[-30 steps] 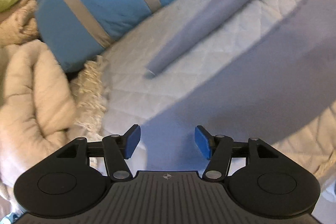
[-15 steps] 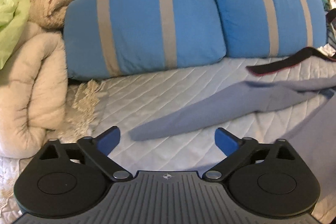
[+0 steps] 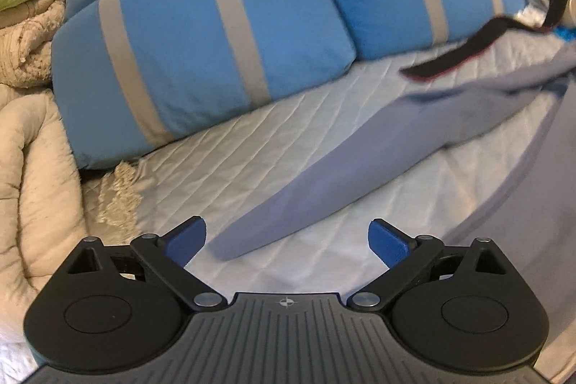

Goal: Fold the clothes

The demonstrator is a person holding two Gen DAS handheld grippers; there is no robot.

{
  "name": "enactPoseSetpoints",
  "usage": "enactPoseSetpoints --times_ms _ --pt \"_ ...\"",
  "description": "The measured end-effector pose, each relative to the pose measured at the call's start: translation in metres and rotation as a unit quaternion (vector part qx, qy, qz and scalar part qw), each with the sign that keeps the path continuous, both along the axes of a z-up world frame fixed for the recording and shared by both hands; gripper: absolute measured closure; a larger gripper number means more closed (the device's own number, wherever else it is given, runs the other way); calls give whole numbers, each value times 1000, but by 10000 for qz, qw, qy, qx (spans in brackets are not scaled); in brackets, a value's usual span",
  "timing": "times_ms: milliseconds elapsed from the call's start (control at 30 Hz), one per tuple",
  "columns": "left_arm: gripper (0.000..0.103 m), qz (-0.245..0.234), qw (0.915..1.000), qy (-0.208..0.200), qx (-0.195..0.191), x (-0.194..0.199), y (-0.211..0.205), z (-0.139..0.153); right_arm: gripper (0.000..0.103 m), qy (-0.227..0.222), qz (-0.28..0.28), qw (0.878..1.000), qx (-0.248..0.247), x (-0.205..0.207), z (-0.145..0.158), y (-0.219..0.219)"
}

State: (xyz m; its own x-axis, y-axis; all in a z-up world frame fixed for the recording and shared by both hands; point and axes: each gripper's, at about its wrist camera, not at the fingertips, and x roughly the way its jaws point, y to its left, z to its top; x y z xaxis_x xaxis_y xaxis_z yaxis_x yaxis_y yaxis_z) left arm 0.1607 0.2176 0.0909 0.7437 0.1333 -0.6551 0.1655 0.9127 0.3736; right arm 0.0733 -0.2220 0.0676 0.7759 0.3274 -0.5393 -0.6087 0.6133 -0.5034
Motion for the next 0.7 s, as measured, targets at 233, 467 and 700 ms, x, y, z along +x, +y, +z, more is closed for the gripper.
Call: enactPoseSetpoints --times_ms 233,467,700 --pt "6 84 9997 -37 -221 19 58 -25 0 81 43 10000 -33 30 -6 -3" --pt "7 -215 9896 287 -1395 61 86 -45 0 236 -173 9995 71 57 -17 -10" --pt "9 61 9547 780 -2870 110 117 -71 0 374 -393 9985 68 71 -27 -14"
